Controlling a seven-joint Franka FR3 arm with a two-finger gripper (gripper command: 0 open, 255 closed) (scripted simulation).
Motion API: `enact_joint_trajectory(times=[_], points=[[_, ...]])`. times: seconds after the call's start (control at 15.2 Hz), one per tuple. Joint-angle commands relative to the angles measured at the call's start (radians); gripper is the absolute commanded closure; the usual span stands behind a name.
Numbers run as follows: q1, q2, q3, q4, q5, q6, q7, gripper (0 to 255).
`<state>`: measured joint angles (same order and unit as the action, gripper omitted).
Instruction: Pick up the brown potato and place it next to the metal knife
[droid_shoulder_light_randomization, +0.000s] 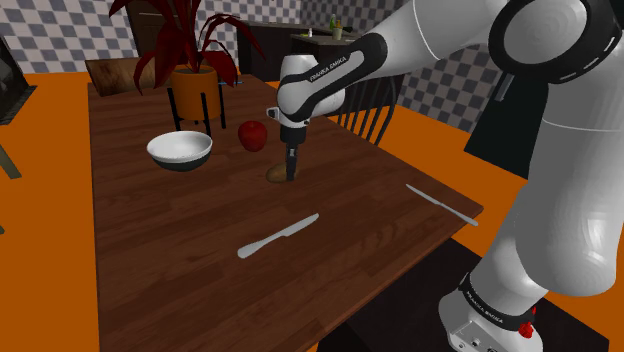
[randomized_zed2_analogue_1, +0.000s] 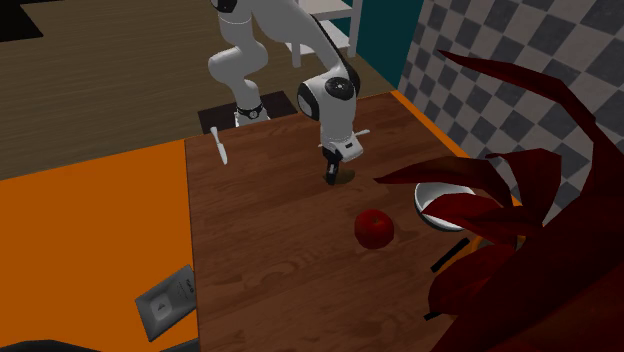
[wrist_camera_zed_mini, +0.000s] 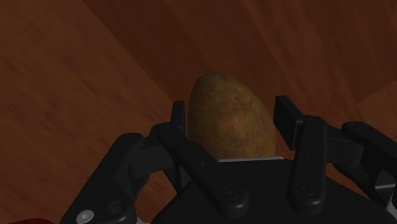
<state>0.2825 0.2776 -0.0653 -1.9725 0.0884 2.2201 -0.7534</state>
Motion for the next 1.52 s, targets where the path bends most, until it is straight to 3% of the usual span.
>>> enact_joint_trajectory(times=[0.0, 1.45], points=[[0.0, 0.0, 0.0, -0.001, 0.0, 0.001, 0.0, 255], [0.001, -0.118, -0.005, 0.147, -0.02, -0.264, 0.023, 255]])
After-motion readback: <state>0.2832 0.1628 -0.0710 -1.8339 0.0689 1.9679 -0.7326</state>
